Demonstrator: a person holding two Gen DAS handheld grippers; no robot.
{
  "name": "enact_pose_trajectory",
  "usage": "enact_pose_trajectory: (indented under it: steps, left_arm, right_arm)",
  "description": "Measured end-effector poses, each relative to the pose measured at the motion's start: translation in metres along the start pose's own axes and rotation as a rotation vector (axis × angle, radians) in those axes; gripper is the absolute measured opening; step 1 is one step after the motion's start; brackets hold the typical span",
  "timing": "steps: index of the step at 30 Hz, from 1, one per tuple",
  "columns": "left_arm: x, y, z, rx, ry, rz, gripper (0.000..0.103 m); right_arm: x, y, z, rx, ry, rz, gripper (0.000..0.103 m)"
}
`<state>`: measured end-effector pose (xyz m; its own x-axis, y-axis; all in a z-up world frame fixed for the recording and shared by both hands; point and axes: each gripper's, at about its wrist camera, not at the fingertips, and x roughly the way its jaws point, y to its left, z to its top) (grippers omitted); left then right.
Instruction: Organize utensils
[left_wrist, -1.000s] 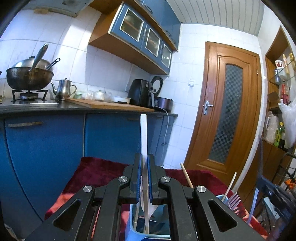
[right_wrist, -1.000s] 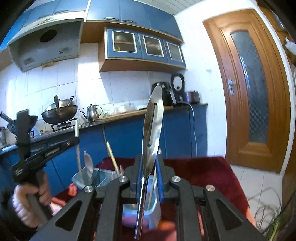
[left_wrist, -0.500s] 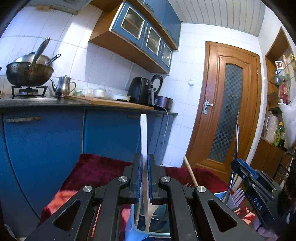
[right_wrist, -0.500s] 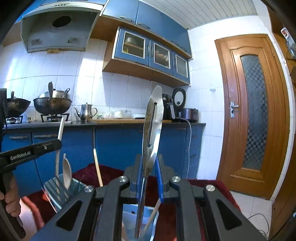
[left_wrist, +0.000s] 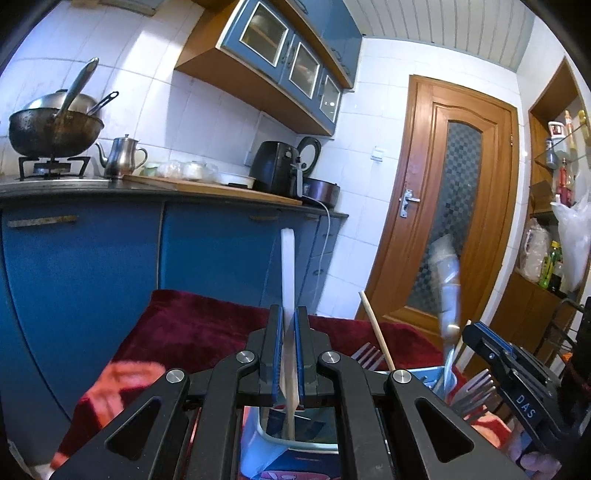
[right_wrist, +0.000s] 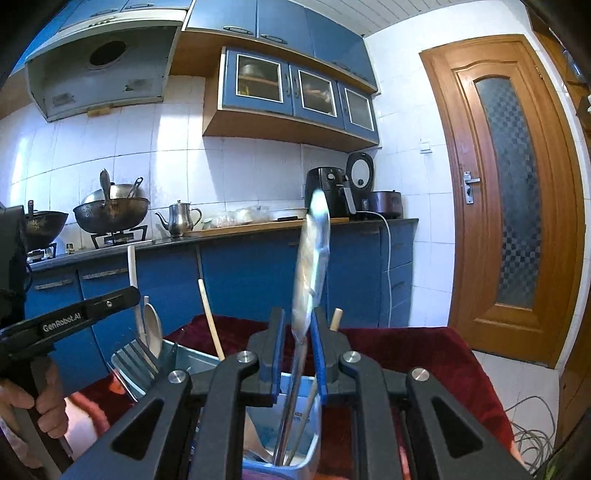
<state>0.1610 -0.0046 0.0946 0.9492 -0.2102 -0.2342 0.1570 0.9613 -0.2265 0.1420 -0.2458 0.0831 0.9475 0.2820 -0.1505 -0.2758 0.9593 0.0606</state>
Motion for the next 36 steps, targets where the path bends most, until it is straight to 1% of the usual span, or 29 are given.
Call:
enact_pose_trajectory:
  steps: [3,8,14,18,21,23,25,30,36]
  left_arm:
    - [-0.001,-0.002,0.0,0.009,0.001,-0.004,0.006]
    - [-0.001,-0.004,-0.001,0.017,0.006,-0.01,0.006]
    - [-0.001,-0.004,0.0,0.009,0.03,-0.012,0.006]
    - [-0.006,-0.003,0.002,-0.004,0.045,-0.017,0.007]
    - [-0.011,-0.004,0.003,-0.01,0.063,-0.021,0.012]
    - [-0.015,-0.004,0.003,-0.014,0.074,-0.022,0.015]
    - [-0.022,-0.005,0.004,-0.015,0.08,-0.021,0.015]
    - [-0.039,-0.008,0.005,0.005,0.087,-0.016,0.015]
    - [-0.054,-0.01,0.005,0.012,0.096,-0.002,0.019]
  right_arm:
    - [-0.001,0.002,-0.001,-0.013,-0.006,-0.004,0.016]
    - [-0.002,0.005,-0.004,-0.021,0.009,0.009,0.016]
    - [-0.013,-0.001,0.0,0.021,0.006,0.018,0.016]
    - [-0.018,-0.003,0.003,0.039,0.019,0.029,0.016]
    - [-0.025,-0.004,0.004,0.06,0.028,0.037,0.016]
    - [-0.03,-0.004,0.004,0.071,0.031,0.034,0.018]
    - [-0.035,-0.006,0.004,0.079,0.034,0.029,0.022]
    - [-0.038,-0.025,0.007,0.142,0.069,0.021,0.024]
    - [-0.039,-0.043,0.004,0.171,0.121,0.005,0.031]
